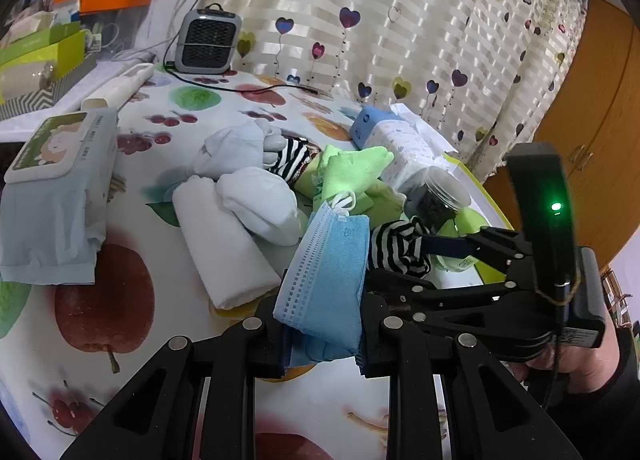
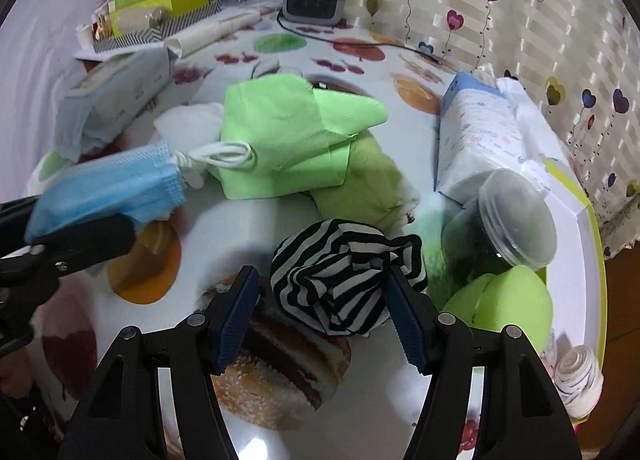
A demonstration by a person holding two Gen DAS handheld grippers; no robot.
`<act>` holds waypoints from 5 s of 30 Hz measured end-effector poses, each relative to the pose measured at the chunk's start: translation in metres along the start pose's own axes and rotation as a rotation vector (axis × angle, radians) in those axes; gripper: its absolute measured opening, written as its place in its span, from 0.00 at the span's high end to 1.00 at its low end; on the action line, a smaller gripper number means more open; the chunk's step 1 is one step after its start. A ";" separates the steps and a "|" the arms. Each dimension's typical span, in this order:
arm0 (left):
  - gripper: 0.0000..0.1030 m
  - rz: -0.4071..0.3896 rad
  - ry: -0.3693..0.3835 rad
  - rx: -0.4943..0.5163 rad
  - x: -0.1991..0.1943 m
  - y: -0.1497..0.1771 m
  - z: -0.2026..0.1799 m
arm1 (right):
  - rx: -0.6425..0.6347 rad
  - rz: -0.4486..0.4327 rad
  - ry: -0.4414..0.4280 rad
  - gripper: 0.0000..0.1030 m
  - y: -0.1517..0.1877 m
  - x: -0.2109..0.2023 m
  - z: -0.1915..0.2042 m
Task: Organize soft objects
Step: 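Grasp the black-and-white striped cloth with the right gripper and lift it, then carry the mask and striped cloth in both grippers toward the white tray, then lower the striped cloth into the tray with the right gripper while the left gripper lowers the mask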
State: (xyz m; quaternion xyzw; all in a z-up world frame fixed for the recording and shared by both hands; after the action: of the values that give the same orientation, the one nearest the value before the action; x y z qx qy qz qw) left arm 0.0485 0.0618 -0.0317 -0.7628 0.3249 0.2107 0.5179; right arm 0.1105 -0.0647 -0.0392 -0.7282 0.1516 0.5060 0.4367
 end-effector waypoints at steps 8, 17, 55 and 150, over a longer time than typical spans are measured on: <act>0.78 0.003 0.004 0.003 -0.003 0.001 0.001 | -0.004 0.004 0.010 0.82 0.003 0.003 -0.001; 0.78 -0.026 0.014 0.029 -0.019 0.000 -0.015 | 0.030 -0.105 -0.090 0.85 0.013 -0.036 0.002; 0.78 -0.122 -0.062 0.139 -0.057 -0.011 -0.089 | 0.139 -0.392 -0.136 0.85 0.051 -0.147 -0.021; 0.64 0.128 0.152 0.379 0.148 -0.054 -0.267 | 0.543 -0.303 0.089 0.52 0.119 -0.089 -0.241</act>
State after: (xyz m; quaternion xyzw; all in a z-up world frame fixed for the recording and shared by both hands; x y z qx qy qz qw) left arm 0.1866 -0.2137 0.0059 -0.6434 0.4445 0.1201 0.6116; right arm 0.1379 -0.3424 0.0060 -0.6207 0.1899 0.3440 0.6785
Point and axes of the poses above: each gripper's, at about its wrist camera, not at the fingertips, and x roughly the way its jaws point, z to its left, y to its underside, the point moved 1 cm from there along x, roughly the way its jaws point, and after that the axes turned 2 degrees about -x, right-handed, at the moved point
